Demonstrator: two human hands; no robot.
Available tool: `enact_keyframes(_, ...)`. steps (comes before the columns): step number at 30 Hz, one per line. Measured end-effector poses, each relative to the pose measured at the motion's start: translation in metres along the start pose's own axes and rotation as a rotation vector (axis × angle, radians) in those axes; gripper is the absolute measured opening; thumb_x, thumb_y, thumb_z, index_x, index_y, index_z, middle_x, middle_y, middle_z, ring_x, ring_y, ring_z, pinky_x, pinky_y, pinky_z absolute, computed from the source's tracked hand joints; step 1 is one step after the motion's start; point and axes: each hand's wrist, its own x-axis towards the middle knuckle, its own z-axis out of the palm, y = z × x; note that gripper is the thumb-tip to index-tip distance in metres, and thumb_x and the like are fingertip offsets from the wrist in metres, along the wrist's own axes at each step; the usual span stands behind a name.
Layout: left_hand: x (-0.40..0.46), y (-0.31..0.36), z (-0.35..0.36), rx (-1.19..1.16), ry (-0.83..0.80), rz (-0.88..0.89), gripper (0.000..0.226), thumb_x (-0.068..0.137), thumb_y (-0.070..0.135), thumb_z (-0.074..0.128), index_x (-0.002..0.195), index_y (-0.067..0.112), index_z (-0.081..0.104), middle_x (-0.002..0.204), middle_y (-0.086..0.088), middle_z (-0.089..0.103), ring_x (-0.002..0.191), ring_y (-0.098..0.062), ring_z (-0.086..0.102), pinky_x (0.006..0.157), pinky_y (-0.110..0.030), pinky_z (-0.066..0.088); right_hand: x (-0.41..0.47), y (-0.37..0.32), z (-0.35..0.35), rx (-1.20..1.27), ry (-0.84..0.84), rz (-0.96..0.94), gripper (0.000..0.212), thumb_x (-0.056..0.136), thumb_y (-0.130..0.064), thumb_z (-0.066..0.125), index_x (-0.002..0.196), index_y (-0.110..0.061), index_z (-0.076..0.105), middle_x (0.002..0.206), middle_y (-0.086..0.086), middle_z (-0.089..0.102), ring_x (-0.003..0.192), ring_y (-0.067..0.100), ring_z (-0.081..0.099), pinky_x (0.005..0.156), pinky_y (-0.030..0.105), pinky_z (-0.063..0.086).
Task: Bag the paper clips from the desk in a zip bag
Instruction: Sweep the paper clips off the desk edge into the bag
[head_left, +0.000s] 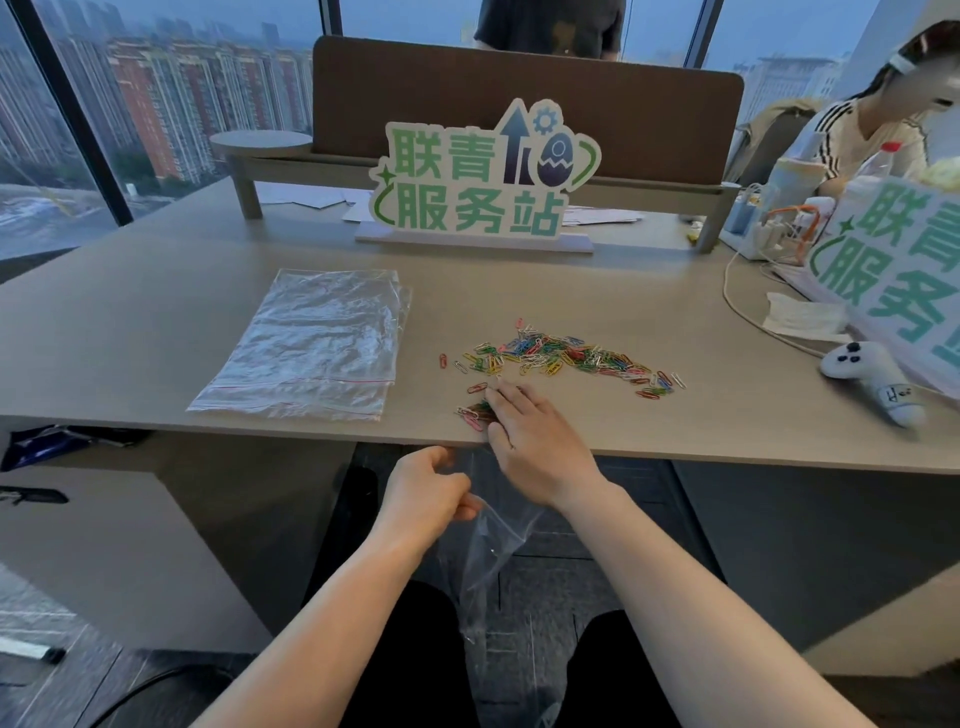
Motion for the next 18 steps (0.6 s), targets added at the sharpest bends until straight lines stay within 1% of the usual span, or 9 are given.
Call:
enact_keyframes(4,-0.003,0.002,-0.001,0.002,0.010,0.021,0.047,0.084,-0.011,0.046,0.129,0.004,0.053,0.119,0.001,0.049,0.066,-0.026,0.069,0.060,-0.029,0.059,-0.015,-0.010,0.003,0.013,-0.001,-0.018,0.054,0.102,-0.034,0.025,0.153,-0.019,0.018,0.163,-0.002,0.007,0.149,0.017,-0.001,0.121,0.034,0.002)
enact_keyframes(7,-0.006,0.003,-0.003,0.001,0.008,0.036,0.043,0.085,-0.011,0.046,0.120,0.011,0.057,0.117,0.000,0.053,0.066,-0.026,0.069,0.062,-0.031,0.060,-0.024,-0.015,0.005,0.034,0.003,-0.039,0.053,0.102,-0.032,0.025,0.153,-0.018,0.018,0.163,-0.002,0.007,0.149,0.015,-0.001,0.120,0.031,0.000)
enact_keyframes(8,-0.006,0.003,-0.003,-0.003,0.009,0.036,0.042,0.085,-0.011,0.045,0.117,0.013,0.057,0.119,-0.002,0.054,0.065,-0.026,0.069,0.061,-0.031,0.059,-0.026,-0.016,0.004,0.070,0.013,-0.042,0.053,0.102,-0.031,0.026,0.153,-0.018,0.018,0.163,-0.002,0.008,0.149,0.014,-0.001,0.119,0.028,0.000)
enact_keyframes(9,-0.006,0.003,-0.004,-0.009,0.013,0.029,0.043,0.085,-0.011,0.045,0.119,0.013,0.056,0.122,-0.003,0.053,0.065,-0.025,0.069,0.060,-0.030,0.059,-0.026,-0.016,0.002,0.113,0.027,-0.040,0.053,0.103,-0.029,0.026,0.153,-0.017,0.018,0.163,-0.002,0.009,0.149,0.013,-0.001,0.118,0.026,0.000)
enact_keyframes(11,-0.004,0.002,-0.004,-0.009,0.023,0.003,0.051,0.085,-0.010,0.046,0.134,0.005,0.049,0.134,-0.008,0.048,0.065,-0.024,0.069,0.058,-0.027,0.059,-0.021,-0.012,-0.001,0.159,0.052,-0.018,0.053,0.102,-0.026,0.026,0.153,-0.016,0.017,0.162,-0.002,0.009,0.149,0.011,0.000,0.118,0.024,0.000)
enact_keyframes(13,-0.003,0.002,-0.006,-0.003,0.027,-0.016,0.057,0.086,-0.010,0.046,0.141,0.001,0.039,0.144,-0.012,0.043,0.065,-0.023,0.069,0.055,-0.024,0.058,-0.013,-0.004,-0.004,0.127,0.044,0.015,0.053,0.102,-0.026,0.026,0.153,-0.016,0.016,0.162,-0.001,0.009,0.149,0.012,0.001,0.120,0.029,0.003)
enact_keyframes(15,-0.003,0.002,-0.007,-0.006,0.025,-0.023,0.059,0.086,-0.010,0.047,0.143,0.000,0.036,0.148,-0.014,0.040,0.066,-0.023,0.069,0.054,-0.023,0.058,-0.006,0.001,-0.005,0.068,0.011,0.030,0.054,0.102,-0.028,0.025,0.154,-0.017,0.016,0.163,-0.001,0.009,0.149,0.013,0.003,0.121,0.034,0.005)
enact_keyframes(18,-0.003,0.002,-0.008,-0.003,0.022,-0.021,0.059,0.085,-0.010,0.047,0.142,0.001,0.037,0.147,-0.014,0.041,0.068,-0.024,0.070,0.058,-0.025,0.059,-0.005,0.000,-0.002,0.009,-0.011,0.001,0.053,0.102,-0.030,0.024,0.154,-0.019,0.016,0.162,-0.003,0.011,0.149,0.010,0.004,0.121,0.033,0.003)
